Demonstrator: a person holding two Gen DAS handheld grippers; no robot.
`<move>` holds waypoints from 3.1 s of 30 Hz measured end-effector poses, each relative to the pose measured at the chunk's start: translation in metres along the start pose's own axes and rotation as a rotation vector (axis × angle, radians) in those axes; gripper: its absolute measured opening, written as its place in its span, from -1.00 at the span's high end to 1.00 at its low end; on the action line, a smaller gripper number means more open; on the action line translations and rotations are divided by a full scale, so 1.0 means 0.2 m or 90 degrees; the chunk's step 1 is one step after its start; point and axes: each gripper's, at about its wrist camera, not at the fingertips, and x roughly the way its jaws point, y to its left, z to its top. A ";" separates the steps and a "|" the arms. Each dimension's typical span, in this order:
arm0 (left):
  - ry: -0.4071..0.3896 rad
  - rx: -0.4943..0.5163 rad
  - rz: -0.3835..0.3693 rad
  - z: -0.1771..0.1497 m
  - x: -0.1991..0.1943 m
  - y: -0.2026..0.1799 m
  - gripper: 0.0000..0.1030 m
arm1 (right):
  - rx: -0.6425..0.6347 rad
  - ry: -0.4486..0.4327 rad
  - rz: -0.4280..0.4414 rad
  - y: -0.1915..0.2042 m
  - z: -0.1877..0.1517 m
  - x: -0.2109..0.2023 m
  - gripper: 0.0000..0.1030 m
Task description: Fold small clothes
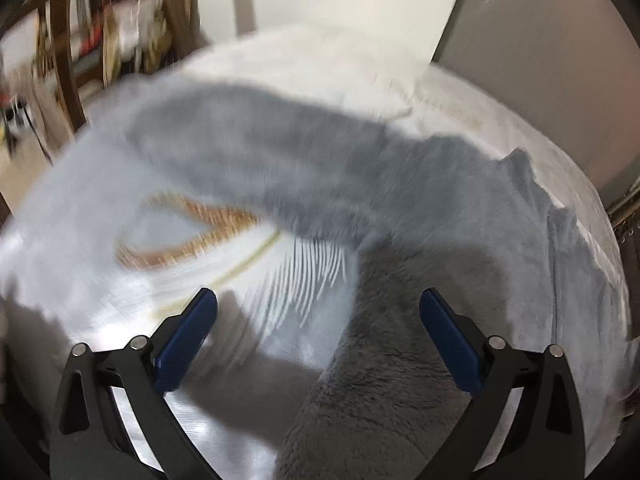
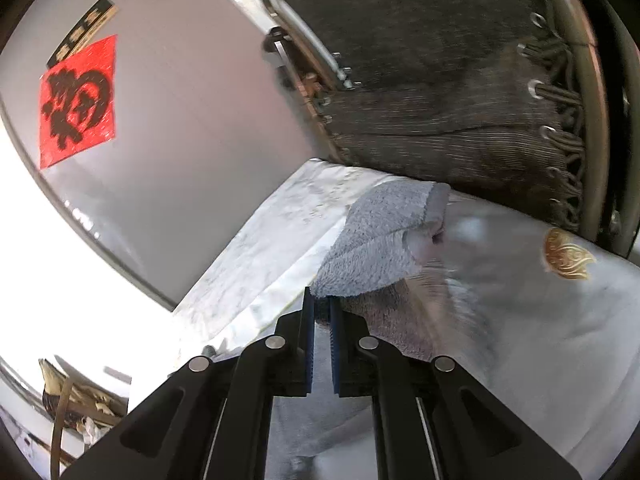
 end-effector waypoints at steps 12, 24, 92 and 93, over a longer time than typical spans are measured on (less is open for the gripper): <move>0.020 0.076 0.019 -0.02 0.06 -0.13 -0.92 | -0.046 0.010 0.062 0.34 -0.12 -0.04 0.87; 0.020 0.077 0.019 -0.02 0.04 -0.11 -0.92 | -0.255 0.152 -0.103 0.43 -0.40 0.25 0.15; 0.020 0.077 0.021 -0.02 0.04 -0.10 -0.92 | -0.228 0.235 0.187 1.06 -0.76 0.24 0.84; 0.020 0.077 0.021 -0.02 0.04 -0.10 -0.92 | -0.228 0.244 0.186 1.06 -0.79 0.26 0.84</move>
